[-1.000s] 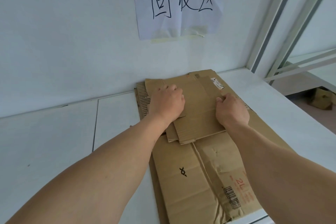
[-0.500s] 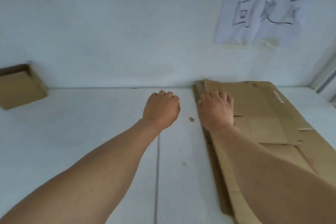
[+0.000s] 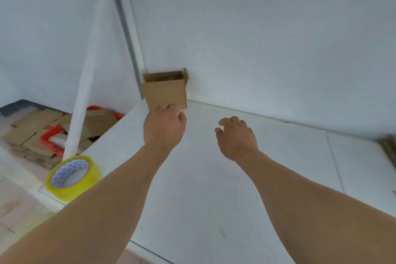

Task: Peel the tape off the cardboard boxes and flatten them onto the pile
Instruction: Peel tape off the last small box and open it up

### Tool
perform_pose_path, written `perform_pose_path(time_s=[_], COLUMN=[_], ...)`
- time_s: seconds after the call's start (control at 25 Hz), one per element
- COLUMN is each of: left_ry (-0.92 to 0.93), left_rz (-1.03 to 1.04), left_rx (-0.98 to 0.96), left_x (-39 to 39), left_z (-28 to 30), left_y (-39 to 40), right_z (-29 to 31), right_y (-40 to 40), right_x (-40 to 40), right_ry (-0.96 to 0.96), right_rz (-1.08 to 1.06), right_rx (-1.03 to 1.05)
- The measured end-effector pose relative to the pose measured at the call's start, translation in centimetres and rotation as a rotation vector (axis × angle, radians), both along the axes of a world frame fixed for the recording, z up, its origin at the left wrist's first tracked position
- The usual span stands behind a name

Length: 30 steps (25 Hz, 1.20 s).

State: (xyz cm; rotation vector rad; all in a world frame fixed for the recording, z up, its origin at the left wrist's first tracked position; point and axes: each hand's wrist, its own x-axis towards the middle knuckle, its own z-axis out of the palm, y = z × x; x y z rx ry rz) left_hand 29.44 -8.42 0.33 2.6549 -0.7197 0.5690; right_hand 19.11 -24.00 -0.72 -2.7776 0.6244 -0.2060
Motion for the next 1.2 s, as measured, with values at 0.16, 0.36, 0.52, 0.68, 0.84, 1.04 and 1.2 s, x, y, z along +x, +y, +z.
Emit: perform_pose_path(time_s=[0.16, 0.36, 0.52, 0.68, 0.84, 1.04, 1.2], left_ry=[0.146, 0.671, 0.91, 0.864, 0.795, 0.866, 0.809], left_rz=[0.216, 0.15, 0.044, 0.027, -0.142, -0.364, -0.342], left_rx=[-0.506, -0.96, -0.999, -0.966, -0.872, -0.707, -0.478], left_x=[7.8, 14.1, 15.8, 13.0, 4.6, -9.3, -20.0], left_z=[-1.1, -2.6, -4.1, -4.7, -3.9, -2.3, -0.6], left_y=[2.7, 1.3, 0.7, 1.1, 0.8, -0.1, -1.1], right_z=[0.1, -0.3, -1.5, -2.1, -1.7, -1.4, -1.0], right_y=[3.5, 3.1, 0.7, -0.7, -3.0, -3.4, -2.8], right_x=[9.0, 17.3, 20.4, 17.8, 8.7, -6.7, -17.5], right_ry=[-0.041, -0.169, -0.229, -0.302, -0.344, -0.353, -0.365], right_rz=[-0.013, -0.121, -0.111, -0.083, -0.192, -0.336, -0.438], right_rx=[0.225, 0.569, 0.929, 1.003, 0.927, 0.945, 0.935])
